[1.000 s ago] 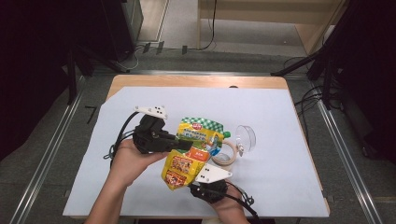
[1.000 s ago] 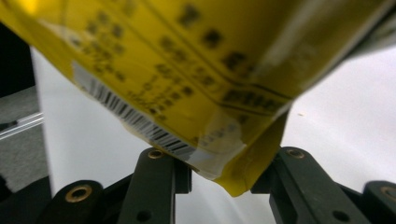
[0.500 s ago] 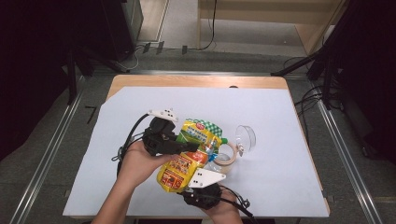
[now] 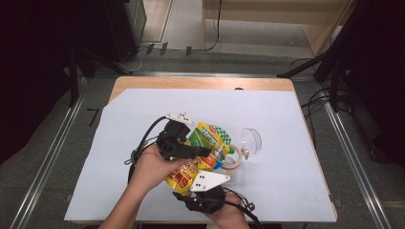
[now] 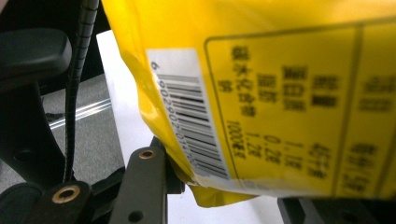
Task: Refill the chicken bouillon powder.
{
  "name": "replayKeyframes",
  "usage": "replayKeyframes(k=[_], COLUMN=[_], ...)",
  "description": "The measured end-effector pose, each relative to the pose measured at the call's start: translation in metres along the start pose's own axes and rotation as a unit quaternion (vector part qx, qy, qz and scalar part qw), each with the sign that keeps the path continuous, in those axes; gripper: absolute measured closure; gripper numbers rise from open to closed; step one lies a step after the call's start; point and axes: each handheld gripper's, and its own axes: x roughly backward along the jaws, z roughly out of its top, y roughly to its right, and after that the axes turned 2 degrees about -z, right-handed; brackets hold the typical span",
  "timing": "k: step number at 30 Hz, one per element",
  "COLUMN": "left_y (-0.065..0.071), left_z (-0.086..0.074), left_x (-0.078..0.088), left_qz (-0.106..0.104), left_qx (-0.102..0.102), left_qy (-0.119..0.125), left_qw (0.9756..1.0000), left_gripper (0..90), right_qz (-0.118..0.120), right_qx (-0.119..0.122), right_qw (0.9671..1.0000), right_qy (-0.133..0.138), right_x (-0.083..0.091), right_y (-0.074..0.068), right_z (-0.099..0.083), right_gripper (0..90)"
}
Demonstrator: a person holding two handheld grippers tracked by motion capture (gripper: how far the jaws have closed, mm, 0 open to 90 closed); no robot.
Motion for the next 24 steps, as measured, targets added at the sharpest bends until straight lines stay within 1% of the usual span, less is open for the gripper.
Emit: replayKeyframes(k=[2,3,4,6,7,9,11,14,15,18,19,20,21,24], left_y=[0.001,0.001,0.001,0.0,-0.002,-0.005,-0.007,-0.008,-0.008,-0.008,-0.007,-0.007,-0.007,-0.007], left_z=[0.005,0.008,0.01,0.015,0.017,0.021,0.024,0.023,0.021,0.019,0.018,0.018,0.019,0.019], left_x=[0.001,0.001,0.0,0.0,0.001,0.001,0.0,-0.002,-0.003,-0.006,-0.007,-0.007,-0.008,-0.009], left_qz=[0.007,0.009,0.009,0.01,0.007,0.003,0.003,0.002,-0.002,-0.002,-0.001,0.002,0.003,-0.001], left_qx=[0.0,-0.001,0.0,0.001,0.006,0.016,0.019,0.018,0.02,0.019,0.019,0.02,0.022,0.02], left_qy=[-0.002,-0.006,-0.011,-0.019,-0.022,-0.024,-0.031,-0.038,-0.038,-0.044,-0.045,-0.047,-0.049,-0.053], left_qw=[1.0,0.9999,0.9999,0.9998,0.9997,0.9996,0.9994,0.9991,0.9991,0.9989,0.9988,0.9987,0.9986,0.9984], left_gripper=[71.4,71.6,71.6,71.9,72.0,72.3,72.2,71.6,71.6,71.4,71.5,71.7,71.9,73.2], right_qz=[0.001,0.001,0.006,0.006,0.004,0.013,0.018,0.02,0.024,0.029,0.027,0.03,0.03,0.029], right_qx=[-0.002,-0.004,-0.01,-0.014,-0.013,-0.02,-0.027,-0.03,-0.03,-0.033,-0.031,-0.034,-0.034,-0.03], right_qw=[1.0,1.0,0.9999,0.9999,0.9999,0.9997,0.9995,0.9994,0.9993,0.999,0.9991,0.9989,0.9989,0.999], right_qy=[0.001,0.003,0.003,-0.001,-0.001,0.001,0.001,0.001,-0.003,-0.007,-0.007,-0.008,-0.008,-0.011], right_x=[0.001,0.001,0.0,-0.001,-0.001,-0.002,-0.002,-0.003,-0.004,-0.005,-0.005,-0.006,-0.006,-0.008], right_y=[0.002,0.004,0.005,0.007,0.008,0.01,0.013,0.014,0.013,0.011,0.011,0.011,0.011,0.011], right_z=[0.004,0.007,0.01,0.015,0.016,0.018,0.02,0.019,0.019,0.015,0.014,0.014,0.013,0.012], right_gripper=[64.9,63.9,63.2,62.9,62.9,62.7,62.7,62.3,62.2,62.0,62.0,61.9,61.8,60.9])
